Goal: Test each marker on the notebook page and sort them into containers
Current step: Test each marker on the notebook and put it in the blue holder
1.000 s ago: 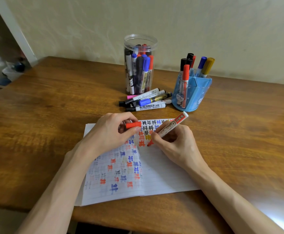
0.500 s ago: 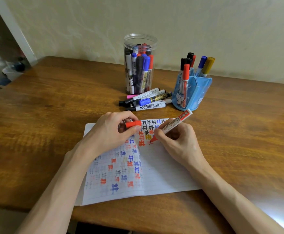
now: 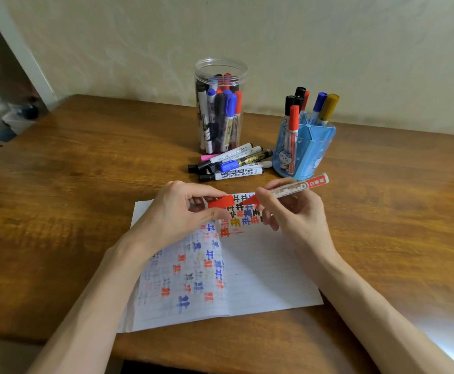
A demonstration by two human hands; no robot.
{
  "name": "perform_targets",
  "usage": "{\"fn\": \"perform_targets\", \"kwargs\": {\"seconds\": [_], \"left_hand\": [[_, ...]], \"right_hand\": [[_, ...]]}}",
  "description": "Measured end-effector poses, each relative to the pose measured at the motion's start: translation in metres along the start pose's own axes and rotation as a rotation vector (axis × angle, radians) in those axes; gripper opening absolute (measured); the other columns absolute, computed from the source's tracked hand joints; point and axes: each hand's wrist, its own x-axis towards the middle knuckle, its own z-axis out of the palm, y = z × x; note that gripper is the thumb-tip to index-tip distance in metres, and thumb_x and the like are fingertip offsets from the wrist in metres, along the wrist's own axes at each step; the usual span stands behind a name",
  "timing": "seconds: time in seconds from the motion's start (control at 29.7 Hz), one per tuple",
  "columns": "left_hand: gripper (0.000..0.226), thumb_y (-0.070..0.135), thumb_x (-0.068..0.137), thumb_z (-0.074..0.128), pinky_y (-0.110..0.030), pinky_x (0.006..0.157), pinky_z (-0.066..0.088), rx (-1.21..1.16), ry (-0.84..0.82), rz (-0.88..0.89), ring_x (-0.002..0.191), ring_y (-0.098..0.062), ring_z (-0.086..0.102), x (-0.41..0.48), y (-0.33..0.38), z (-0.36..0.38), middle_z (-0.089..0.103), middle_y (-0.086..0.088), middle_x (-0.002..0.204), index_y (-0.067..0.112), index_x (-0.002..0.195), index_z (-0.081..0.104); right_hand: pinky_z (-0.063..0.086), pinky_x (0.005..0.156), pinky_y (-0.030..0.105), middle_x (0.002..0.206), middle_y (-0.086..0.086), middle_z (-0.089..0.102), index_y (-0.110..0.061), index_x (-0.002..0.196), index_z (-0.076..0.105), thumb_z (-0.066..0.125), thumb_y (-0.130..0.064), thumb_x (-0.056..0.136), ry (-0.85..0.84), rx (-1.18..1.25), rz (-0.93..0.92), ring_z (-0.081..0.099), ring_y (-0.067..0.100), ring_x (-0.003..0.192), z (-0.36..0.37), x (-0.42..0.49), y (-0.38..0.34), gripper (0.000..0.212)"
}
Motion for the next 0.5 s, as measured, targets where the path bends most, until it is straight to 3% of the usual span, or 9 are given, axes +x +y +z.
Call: {"fn": "perform_targets", "kwargs": {"seconds": [0.17,0.34,0.4,0.5], "left_hand": [[0.054,0.050,0.068,0.071,-0.014,0.078,0.058,0.013,-0.003,0.014,0.101,0.011,0.064,-0.0001,0.0016,0.0020,0.069,0.027,0.101,0.033,0.119,0.075],[0.050,0.055,0.072,0.068,-0.027,0.084,0.060,-0.013,-0.013,0.069,0.101,0.002,0.068,-0.0018,0.0033,0.0043,0.075,0.020,0.106,0.033,0.116,0.076],[0.042,0.050,0.075,0.069,-0.027,0.085,0.060,-0.024,-0.004,0.084,0.101,0.002,0.068,-0.0015,0.0029,0.0053,0.075,0.020,0.105,0.033,0.113,0.077],[0.031,0.033,0.086,0.075,-0.031,0.085,0.061,0.025,0.035,0.086,0.104,0.001,0.067,0.0009,-0.0031,0.0049,0.074,0.021,0.107,0.032,0.117,0.077]], "right_hand": [[0.050,0.057,0.034,0.081,0.009,0.072,-0.008,0.100,0.069,0.075,-0.027,0.096,-0.030,0.059,-0.037,0.065,0.024,0.068,0.0021,-0.0013,-0.0005,0.020],[0.052,0.056,0.026,0.080,0.000,0.073,-0.008,0.100,0.072,0.079,-0.017,0.092,-0.152,0.030,-0.064,0.066,0.015,0.064,0.0031,-0.0041,-0.0009,0.014],[0.053,0.059,0.025,0.083,0.000,0.075,-0.011,0.104,0.075,0.081,-0.017,0.089,-0.180,0.045,-0.008,0.067,0.012,0.067,0.0047,-0.0048,-0.0017,0.017],[0.055,0.066,0.033,0.092,0.011,0.079,-0.012,0.113,0.078,0.073,-0.032,0.098,-0.179,0.165,0.117,0.071,0.023,0.076,0.0054,-0.0034,-0.0044,0.025]]}}
